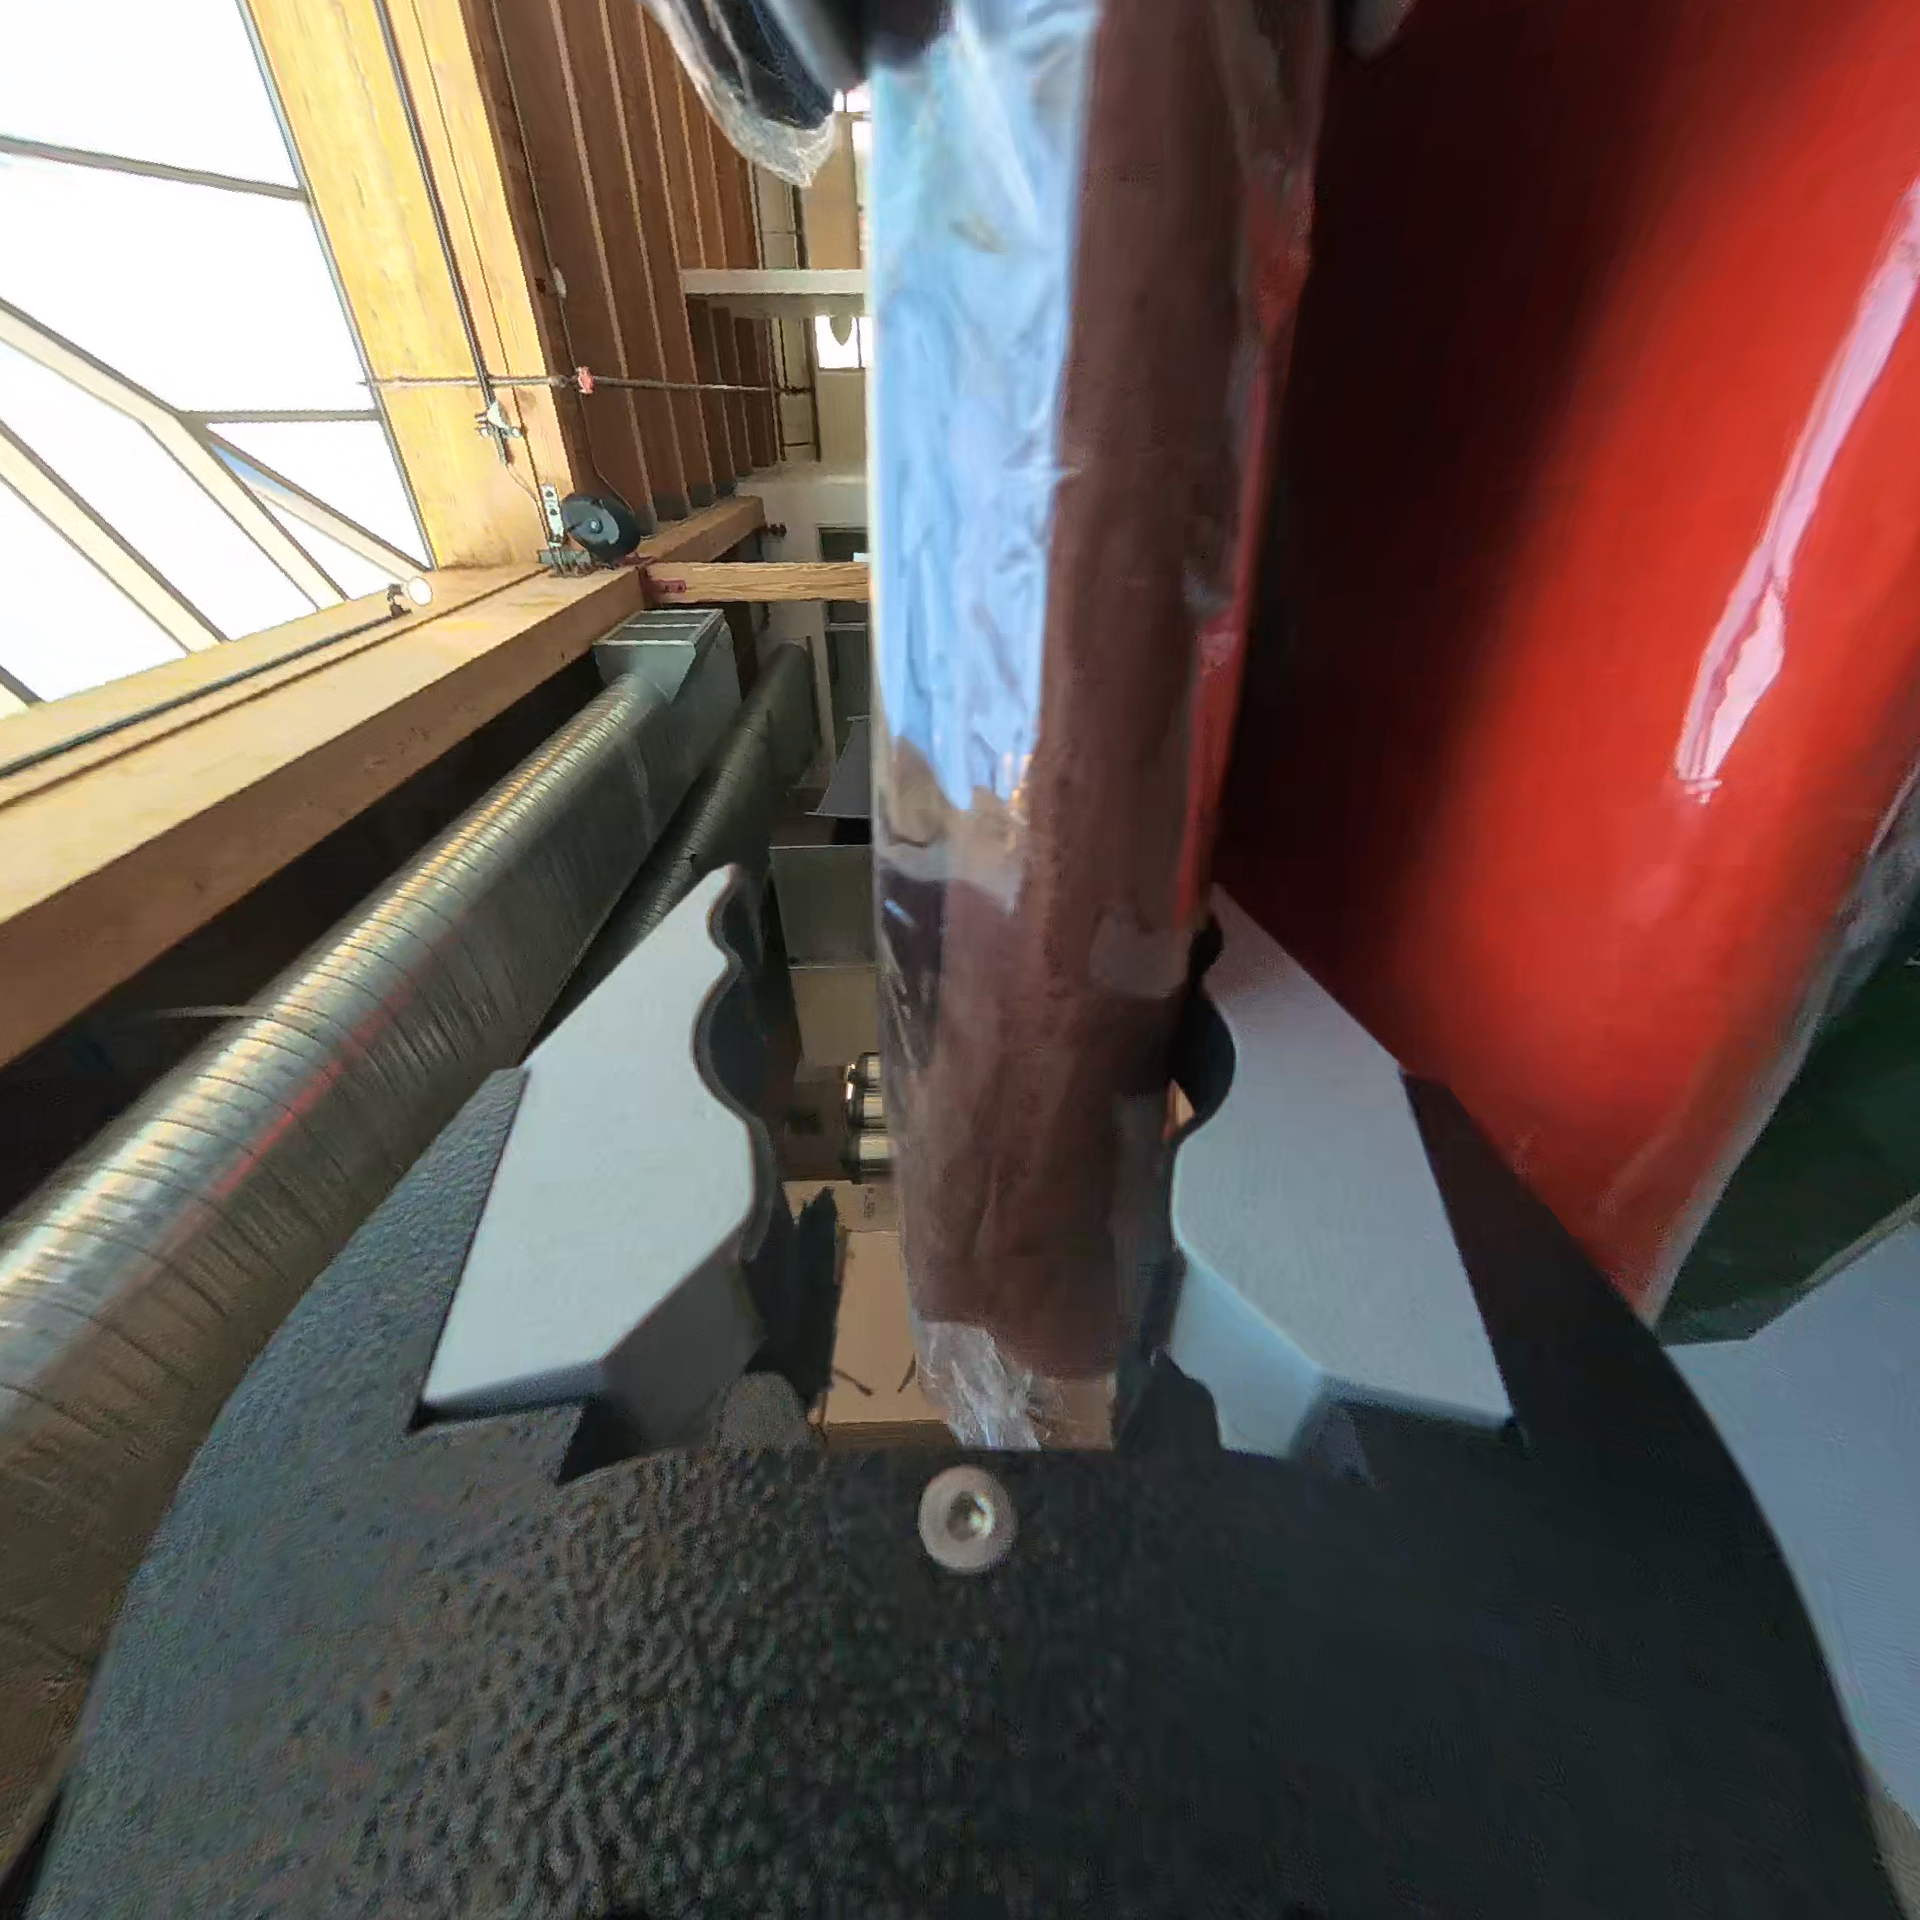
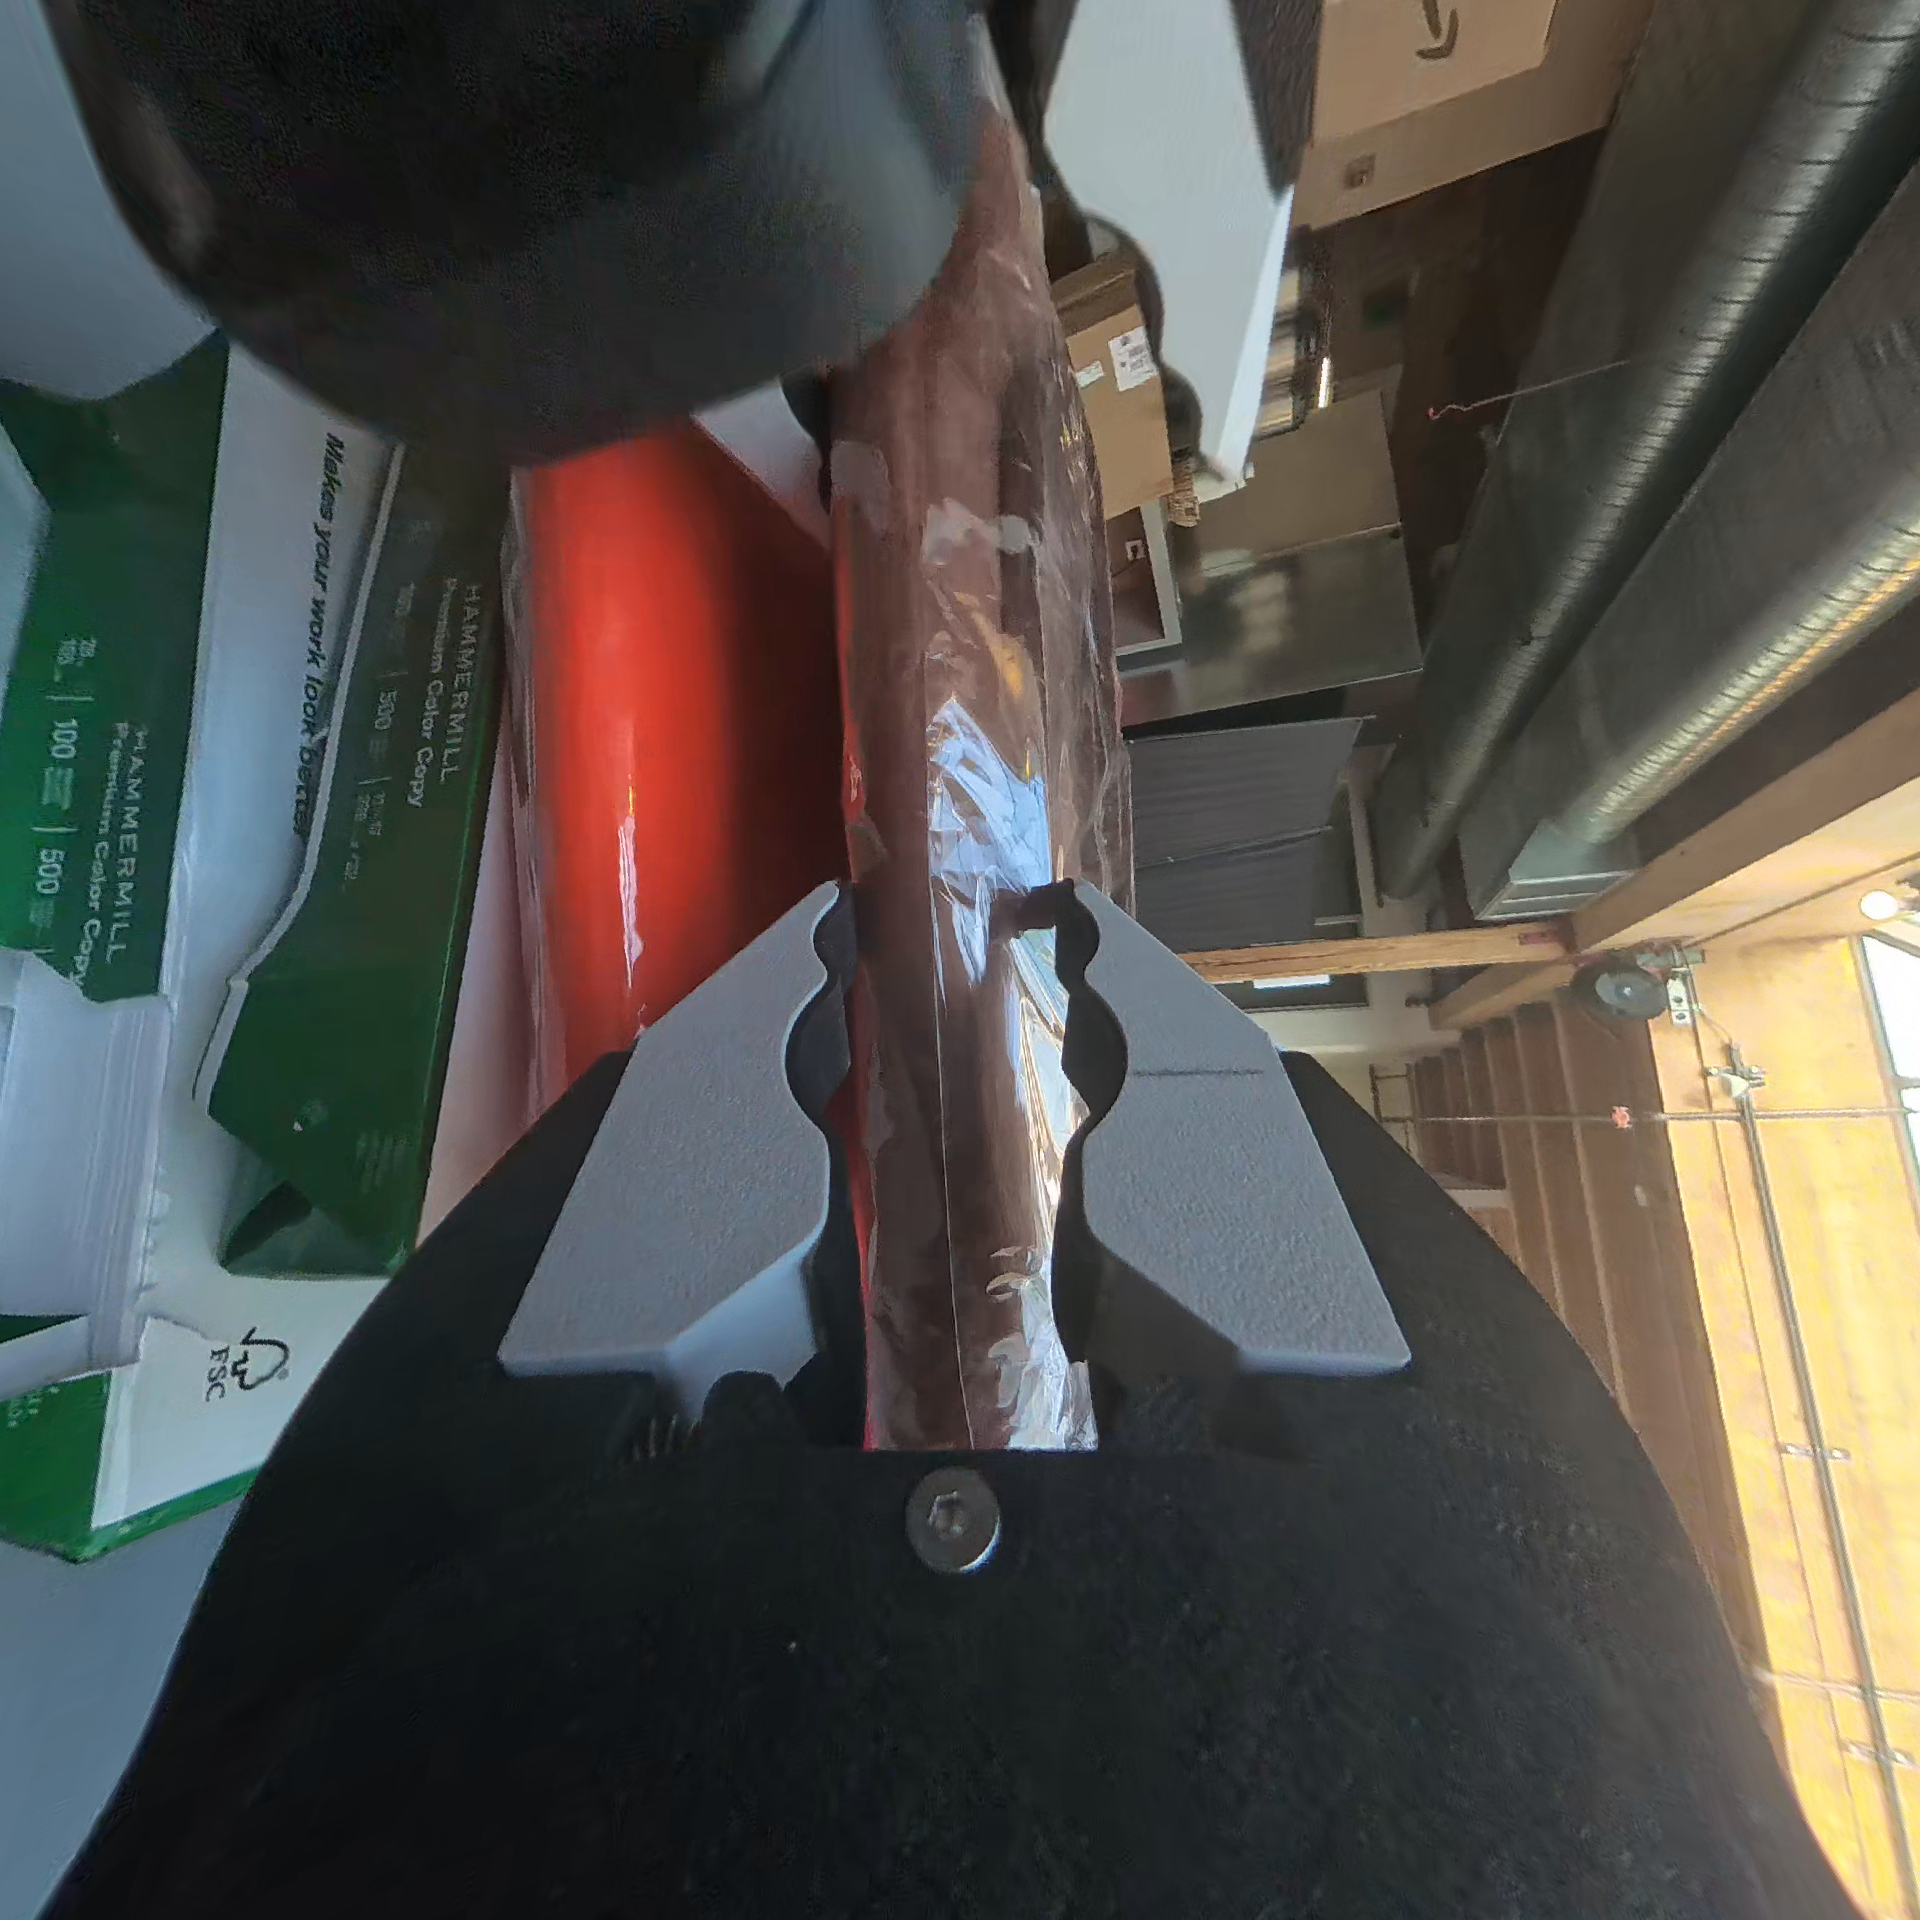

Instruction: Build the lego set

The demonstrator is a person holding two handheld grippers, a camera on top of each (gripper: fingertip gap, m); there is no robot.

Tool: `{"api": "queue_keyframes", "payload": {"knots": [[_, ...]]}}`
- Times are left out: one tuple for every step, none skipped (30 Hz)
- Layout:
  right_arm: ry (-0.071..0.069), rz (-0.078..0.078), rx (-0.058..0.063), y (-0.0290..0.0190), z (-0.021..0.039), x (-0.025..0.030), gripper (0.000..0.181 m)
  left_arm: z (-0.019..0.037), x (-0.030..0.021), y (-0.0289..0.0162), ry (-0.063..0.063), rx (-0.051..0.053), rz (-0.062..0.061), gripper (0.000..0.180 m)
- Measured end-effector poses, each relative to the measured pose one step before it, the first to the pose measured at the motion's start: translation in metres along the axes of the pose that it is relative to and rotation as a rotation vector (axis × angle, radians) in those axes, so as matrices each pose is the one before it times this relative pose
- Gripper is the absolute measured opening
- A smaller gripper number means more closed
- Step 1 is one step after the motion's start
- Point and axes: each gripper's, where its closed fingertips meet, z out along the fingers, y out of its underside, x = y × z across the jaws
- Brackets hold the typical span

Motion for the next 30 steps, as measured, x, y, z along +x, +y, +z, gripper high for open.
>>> {"api": "queue_keyframes", "payload": {"knots": [[0.0017,0.0168,0.0015,-0.00090,0.00108,-0.00056,0.038,0.00185,0.00379,-0.00004,0.0139,0.0035,0.0176,0.071],[0.0005,0.0344,0.0130,-0.00125,0.00156,-0.00091,0.040,0.00108,0.00244,-0.00034,0.0087,0.0098,-0.0117,0.065],[-0.0124,0.0551,0.0269,-0.00234,0.00083,-0.00219,0.045,0.00001,0.00335,-0.00123,0.0177,0.0225,-0.0214,0.052],[-0.0294,0.0576,0.0128,-0.00062,0.00145,-0.00462,0.064,-0.00045,-0.00094,-0.00052,-0.0018,0.0179,-0.0192,0.050],[-0.0154,0.0380,-0.0249,0.00442,0.00299,-0.00313,0.080,-0.00061,-0.00115,0.00110,0.0022,0.0047,-0.0063,0.049],[0.0101,-0.0074,-0.0497,0.00811,0.00435,-0.00049,0.097,-0.00078,-0.00285,0.00054,0.0014,0.0067,-0.0004,0.048],[0.0301,-0.0519,-0.0433,0.00696,0.00453,0.00146,0.104,-0.00136,-0.00356,0.00024,-0.0007,0.0098,0.0017,0.047],[0.0464,-0.0628,-0.0141,0.00108,0.00305,0.00405,0.108,-0.00166,-0.00407,0.00116,-0.0003,0.0037,0.0026,0.046],[0.0773,-0.0637,-0.0270,0.00130,0.00185,0.01025,0.098,-0.00257,-0.00474,0.00056,-0.0033,0.0081,-0.0043,0.045],[0.0840,-0.0917,-0.0595,0.00582,0.00282,0.01143,0.093,-0.00295,-0.00377,0.00074,0.0051,0.0050,-0.0098,0.044],[0.0680,-0.0902,-0.0611,0.00730,0.00343,0.00934,0.085,-0.00344,-0.00295,0.00063,-0.0008,0.0053,-0.0013,0.043],[0.0406,-0.0575,-0.0479,0.00651,0.00356,0.00621,0.080,-0.00316,-0.00271,0.00048,0.0004,0.0031,0.0089,0.043],[0.0189,-0.0103,-0.0218,0.00306,0.00201,0.00497,0.073,-0.00219,0.00018,0.00031,0.0001,-0.0010,0.0080,0.043],[-0.0096,0.0244,0.0095,-0.00136,0.00006,0.00277,0.057,-0.00175,-0.00025,0.00085,-0.0070,-0.0033,0.0064,0.043],[-0.0228,0.0292,0.0075,-0.00106,0.00002,0.00127,0.052,-0.00231,-0.00253,0.00022,-0.0151,0.0069,0.0021,0.042],[0.0031,0.0032,0.0057,-0.00105,-0.00054,0.00380,0.047,-0.00232,-0.00298,0.00045,-0.0171,0.0036,-0.0005,0.042],[0.0150,-0.0125,0.0079,-0.00172,-0.00087,0.00435,0.044,-0.00236,-0.00348,0.00094,-0.0153,0.0000,-0.0018,0.042],[0.0156,-0.0063,0.0081,-0.00193,-0.00011,0.00451,0.043,-0.00246,-0.00448,0.00089,-0.0218,0.0018,0.0002,0.042],[0.0205,-0.0083,0.0102,-0.00195,-0.00056,0.00527,0.041,-0.00263,-0.00493,0.00087,-0.0254,-0.0019,0.0047,0.041],[0.0256,-0.0137,0.0109,-0.00204,-0.00020,0.00617,0.040,-0.00271,-0.00585,0.00097,-0.0289,-0.0073,0.0019,0.041],[0.0299,-0.0098,0.0101,-0.00200,-0.00023,0.00784,0.040,-0.00287,-0.00781,0.00118,-0.0361,-0.0079,0.0032,0.041],[0.0337,-0.0085,0.0087,-0.00208,-0.00019,0.00962,0.040,-0.00281,-0.00976,0.00111,-0.0370,-0.0082,0.0050,0.041],[0.0369,-0.0066,0.0056,-0.00178,-0.00019,0.01116,0.040,-0.00197,-0.01173,0.00071,-0.0358,-0.0081,0.0014,0.041],[0.0380,-0.0027,0.0016,-0.00074,-0.00019,0.01236,0.041,-0.00070,-0.01282,-0.00062,-0.0341,-0.0058,0.0032,0.042],[0.0388,-0.0029,-0.0016,0.00093,-0.00023,0.01317,0.041,0.00048,-0.01326,-0.00216,-0.0335,-0.0029,0.0041,0.042],[0.0408,-0.0038,-0.0031,0.00274,-0.00038,0.01362,0.042,0.00125,-0.01323,-0.00440,-0.0357,0.0009,0.0066,0.043],[0.0405,-0.0038,-0.0051,0.00468,-0.00090,0.01349,0.042,0.00189,-0.01235,-0.00643,-0.0354,0.0030,0.0094,0.043],[0.0387,-0.0035,-0.0074,0.00665,-0.00161,0.01322,0.043,0.00229,-0.01167,-0.00850,-0.0362,0.0053,0.0068,0.043],[0.0380,-0.0038,-0.0098,0.00866,-0.00228,0.01277,0.043,0.00312,-0.01062,-0.01072,-0.0377,0.0100,0.0052,0.043],[0.0354,-0.0071,-0.0128,0.01096,-0.00269,0.01192,0.043,0.00450,-0.00857,-0.01252,-0.0347,0.0137,0.0058,0.043]]}}
